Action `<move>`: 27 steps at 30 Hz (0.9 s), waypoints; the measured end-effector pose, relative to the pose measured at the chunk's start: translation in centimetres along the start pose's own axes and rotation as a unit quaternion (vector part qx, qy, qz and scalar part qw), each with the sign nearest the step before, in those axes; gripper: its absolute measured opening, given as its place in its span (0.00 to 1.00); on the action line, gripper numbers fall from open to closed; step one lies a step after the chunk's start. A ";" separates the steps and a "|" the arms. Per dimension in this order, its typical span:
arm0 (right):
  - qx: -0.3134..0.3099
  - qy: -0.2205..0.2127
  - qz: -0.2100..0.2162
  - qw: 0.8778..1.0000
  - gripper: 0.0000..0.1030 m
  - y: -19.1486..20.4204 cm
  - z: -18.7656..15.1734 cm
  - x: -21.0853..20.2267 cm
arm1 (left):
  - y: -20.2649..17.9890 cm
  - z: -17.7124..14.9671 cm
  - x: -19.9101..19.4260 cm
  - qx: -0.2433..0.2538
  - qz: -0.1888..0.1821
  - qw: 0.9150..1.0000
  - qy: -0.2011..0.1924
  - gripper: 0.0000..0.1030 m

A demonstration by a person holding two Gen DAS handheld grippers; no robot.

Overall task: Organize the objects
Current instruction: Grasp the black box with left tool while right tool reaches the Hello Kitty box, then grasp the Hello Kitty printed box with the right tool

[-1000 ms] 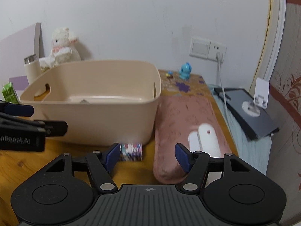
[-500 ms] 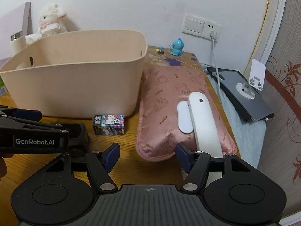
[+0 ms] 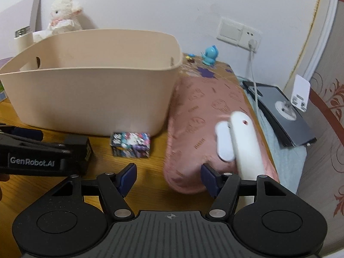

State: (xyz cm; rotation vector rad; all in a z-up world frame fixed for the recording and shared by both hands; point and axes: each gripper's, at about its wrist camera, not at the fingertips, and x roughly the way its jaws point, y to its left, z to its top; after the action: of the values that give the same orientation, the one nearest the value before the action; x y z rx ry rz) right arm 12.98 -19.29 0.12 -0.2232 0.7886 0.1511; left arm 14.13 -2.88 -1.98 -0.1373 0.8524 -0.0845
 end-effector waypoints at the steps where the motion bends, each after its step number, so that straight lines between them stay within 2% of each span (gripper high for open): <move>1: -0.005 -0.003 0.004 1.000 0.69 0.4 0.1 0.1 | 0.5 0.0 0.0 -0.004 0.000 1.000 0.007 0.86; 6: -0.024 -0.010 0.024 0.999 0.69 2.5 0.6 0.9 | 2.9 0.2 0.4 -0.017 0.018 1.000 0.018 0.84; 11: -0.015 -0.007 0.043 0.999 0.69 3.5 1.1 2.3 | 4.2 0.5 0.8 -0.024 0.026 0.999 0.017 0.82; 16: -0.008 0.000 0.036 0.999 0.68 4.0 1.3 4.4 | 4.3 0.7 1.0 -0.018 0.023 0.999 0.018 0.80; 18: 0.000 0.004 0.035 0.999 0.68 3.9 1.3 5.3 | 4.5 0.7 0.8 -0.011 0.027 0.999 0.020 0.75; 21: 0.028 -0.003 0.048 0.998 0.68 3.1 1.4 6.0 | 4.4 0.6 0.7 0.004 0.039 0.999 0.019 0.62; 23: 0.036 -0.008 0.051 0.998 0.66 2.9 1.4 6.4 | 4.3 0.6 0.7 0.012 0.051 0.998 0.016 0.43; 25: 0.033 -0.013 0.058 0.998 0.54 3.2 1.4 6.3 | 4.1 0.7 0.7 0.019 0.060 0.998 0.016 0.33; 26: 0.034 -0.012 0.071 0.997 0.45 3.3 1.4 6.2 | 4.1 0.7 0.7 0.022 0.060 0.998 0.018 0.33; 27: 0.037 -0.013 0.075 0.996 0.45 3.4 1.3 6.2 | 4.1 0.7 0.6 0.023 0.058 0.998 0.019 0.33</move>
State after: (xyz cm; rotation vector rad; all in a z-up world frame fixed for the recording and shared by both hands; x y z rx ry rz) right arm 17.42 -15.38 -3.92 -0.0921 0.7830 0.2668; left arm 15.11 1.13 -2.59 -0.0434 0.8940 0.0024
